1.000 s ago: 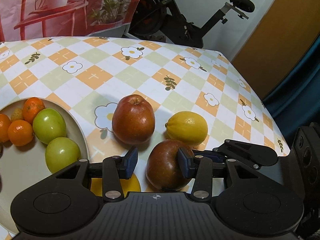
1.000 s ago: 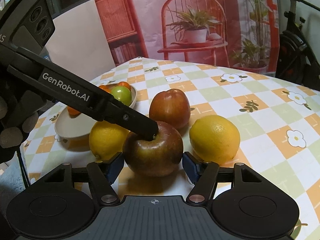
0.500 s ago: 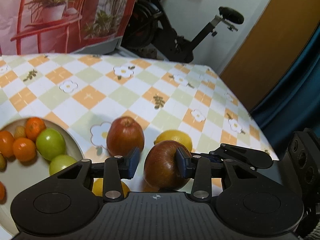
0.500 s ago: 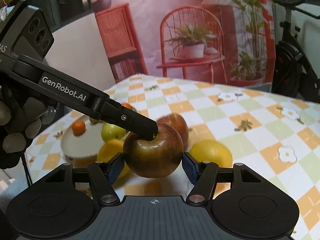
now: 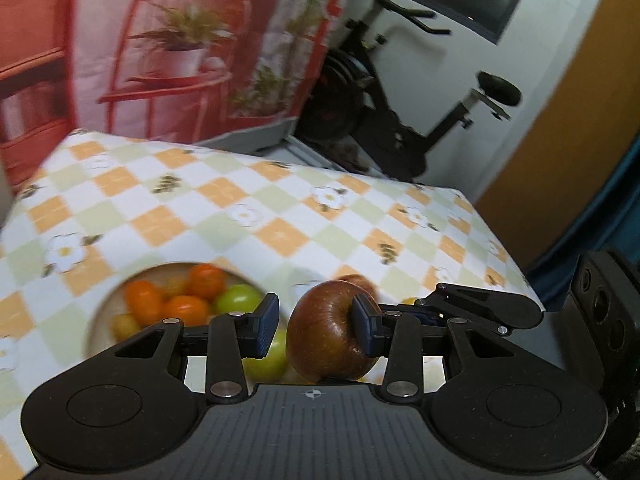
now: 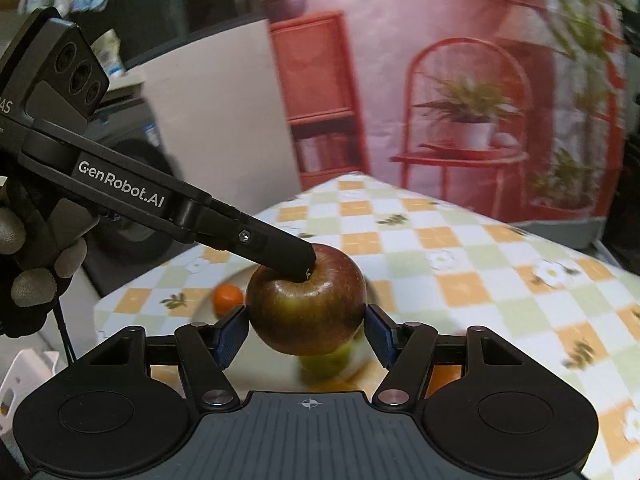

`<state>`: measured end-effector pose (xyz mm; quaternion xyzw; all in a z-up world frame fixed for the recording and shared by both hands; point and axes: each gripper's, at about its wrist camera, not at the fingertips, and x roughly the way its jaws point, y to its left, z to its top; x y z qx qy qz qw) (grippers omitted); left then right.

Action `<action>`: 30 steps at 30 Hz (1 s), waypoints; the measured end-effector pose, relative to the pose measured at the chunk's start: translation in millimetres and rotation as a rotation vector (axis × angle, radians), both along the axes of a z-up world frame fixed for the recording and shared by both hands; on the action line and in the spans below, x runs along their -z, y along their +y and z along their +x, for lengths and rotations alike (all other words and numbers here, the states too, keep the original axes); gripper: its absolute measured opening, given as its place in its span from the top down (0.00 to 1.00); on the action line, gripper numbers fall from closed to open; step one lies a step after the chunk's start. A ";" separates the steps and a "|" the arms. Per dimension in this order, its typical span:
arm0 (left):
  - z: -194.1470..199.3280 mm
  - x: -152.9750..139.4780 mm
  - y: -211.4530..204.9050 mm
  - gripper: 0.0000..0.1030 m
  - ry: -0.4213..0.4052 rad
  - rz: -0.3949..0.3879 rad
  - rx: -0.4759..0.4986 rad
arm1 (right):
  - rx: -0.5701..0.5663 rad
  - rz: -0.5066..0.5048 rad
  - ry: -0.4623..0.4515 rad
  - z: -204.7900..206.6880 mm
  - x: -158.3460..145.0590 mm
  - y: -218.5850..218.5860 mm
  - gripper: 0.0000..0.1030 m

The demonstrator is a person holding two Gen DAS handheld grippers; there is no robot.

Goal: Organize fruits
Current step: 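Carry the red apple onto the plate and open the right tool while the left tool holds its apple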

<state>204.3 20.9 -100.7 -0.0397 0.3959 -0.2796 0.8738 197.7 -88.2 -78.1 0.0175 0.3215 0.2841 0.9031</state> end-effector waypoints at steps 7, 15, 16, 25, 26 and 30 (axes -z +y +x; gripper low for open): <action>15.7 13.6 52.2 0.59 0.036 -0.036 -0.104 | -0.099 -0.065 0.039 33.7 8.0 62.7 0.42; 34.2 38.1 73.7 0.61 0.073 -0.037 -0.140 | -0.133 -0.127 0.116 58.8 32.6 99.7 0.42; 36.7 40.8 74.5 0.61 0.078 -0.035 -0.141 | -0.134 -0.134 0.124 61.5 35.5 102.5 0.42; 48.7 55.5 86.9 0.61 0.093 -0.010 -0.156 | -0.136 -0.162 0.157 77.9 52.7 112.9 0.42; 49.1 56.5 87.9 0.61 0.093 -0.008 -0.160 | -0.138 -0.163 0.157 79.4 53.8 114.2 0.42; 51.3 58.1 91.6 0.61 0.089 -0.008 -0.175 | -0.142 -0.172 0.148 82.3 55.5 117.4 0.42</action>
